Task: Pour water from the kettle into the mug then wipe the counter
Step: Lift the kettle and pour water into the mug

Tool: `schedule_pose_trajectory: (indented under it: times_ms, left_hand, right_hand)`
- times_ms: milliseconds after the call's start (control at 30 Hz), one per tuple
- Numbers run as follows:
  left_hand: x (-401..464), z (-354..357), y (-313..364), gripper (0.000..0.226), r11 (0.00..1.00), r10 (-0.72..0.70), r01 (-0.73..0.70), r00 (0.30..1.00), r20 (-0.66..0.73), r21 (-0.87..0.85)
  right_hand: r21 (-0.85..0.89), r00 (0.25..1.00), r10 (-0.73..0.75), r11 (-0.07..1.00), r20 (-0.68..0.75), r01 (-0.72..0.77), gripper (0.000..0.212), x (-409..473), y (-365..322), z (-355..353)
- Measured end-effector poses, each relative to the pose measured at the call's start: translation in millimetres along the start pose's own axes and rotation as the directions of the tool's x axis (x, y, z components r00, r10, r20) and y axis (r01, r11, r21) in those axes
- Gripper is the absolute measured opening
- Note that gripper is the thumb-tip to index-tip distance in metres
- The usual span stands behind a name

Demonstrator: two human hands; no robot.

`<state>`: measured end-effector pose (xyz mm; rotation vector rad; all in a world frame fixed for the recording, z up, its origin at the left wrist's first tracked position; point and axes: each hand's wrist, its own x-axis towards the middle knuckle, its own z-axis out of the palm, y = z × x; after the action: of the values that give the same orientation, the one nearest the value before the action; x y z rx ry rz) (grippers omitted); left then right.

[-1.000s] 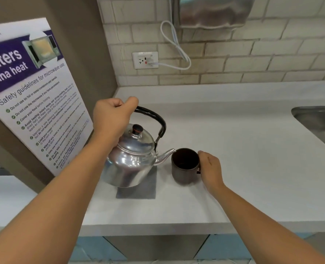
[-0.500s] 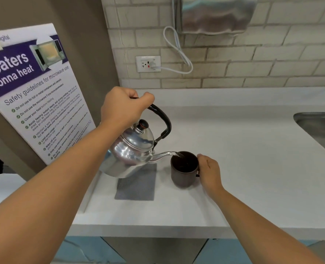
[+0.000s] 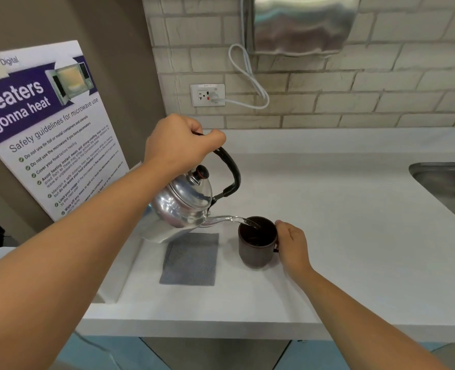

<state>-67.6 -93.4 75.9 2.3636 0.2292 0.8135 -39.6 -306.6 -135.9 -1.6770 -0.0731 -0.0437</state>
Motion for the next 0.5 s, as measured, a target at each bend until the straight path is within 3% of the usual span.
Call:
schedule_pose_trajectory:
  times_ms: [500]
  left_hand:
    - [7, -12, 8, 0.041, 0.991, 0.086, -0.09, 0.995, 0.043, 0.101]
  right_hand:
    - [-0.012, 1.0, -0.008, 1.0, 0.017, 0.008, 0.038, -1, -2, -1]
